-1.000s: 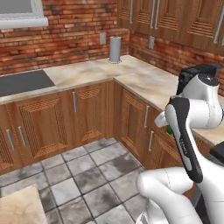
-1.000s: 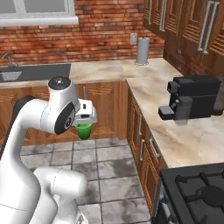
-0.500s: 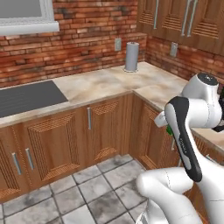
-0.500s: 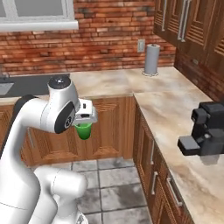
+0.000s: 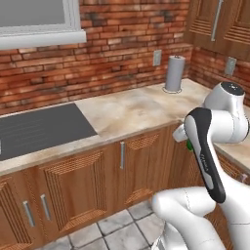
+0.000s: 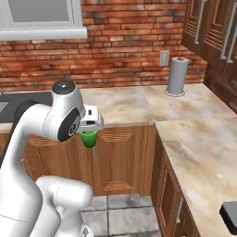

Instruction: Pick the cup and bowl from the counter and place them on the counter next to the sink.

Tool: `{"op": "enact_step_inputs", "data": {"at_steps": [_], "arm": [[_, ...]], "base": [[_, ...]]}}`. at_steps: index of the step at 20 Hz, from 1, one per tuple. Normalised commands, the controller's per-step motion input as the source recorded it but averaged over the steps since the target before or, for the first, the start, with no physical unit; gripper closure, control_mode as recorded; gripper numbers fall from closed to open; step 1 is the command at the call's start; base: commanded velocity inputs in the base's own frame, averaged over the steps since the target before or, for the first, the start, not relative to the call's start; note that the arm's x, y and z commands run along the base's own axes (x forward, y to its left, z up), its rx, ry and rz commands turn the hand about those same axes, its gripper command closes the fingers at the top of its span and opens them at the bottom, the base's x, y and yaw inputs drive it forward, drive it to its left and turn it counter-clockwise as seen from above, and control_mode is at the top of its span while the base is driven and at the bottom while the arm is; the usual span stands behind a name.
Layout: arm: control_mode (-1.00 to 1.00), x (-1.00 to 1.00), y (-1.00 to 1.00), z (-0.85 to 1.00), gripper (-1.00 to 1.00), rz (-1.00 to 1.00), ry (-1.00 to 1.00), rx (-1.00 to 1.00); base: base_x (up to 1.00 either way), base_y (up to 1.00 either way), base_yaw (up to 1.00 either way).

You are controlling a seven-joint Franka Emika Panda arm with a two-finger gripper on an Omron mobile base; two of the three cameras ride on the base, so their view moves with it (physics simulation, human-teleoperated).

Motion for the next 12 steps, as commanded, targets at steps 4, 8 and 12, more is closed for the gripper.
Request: {"op": "enact_step_inputs", "data": {"at_steps": [4,8,12], "arm": [[1.0,0.0,0.0,0.0,1.0,0.0,0.0,0.0],[1.0,0.0,0.0,0.0,1.0,0.0,0.0,0.0],[1.0,0.0,0.0,0.0,1.0,0.0,0.0,0.0]], "base": [[1.0,0.0,0.16],[0.93,0.0,0.16],[0.81,-0.02,0.17]]}}
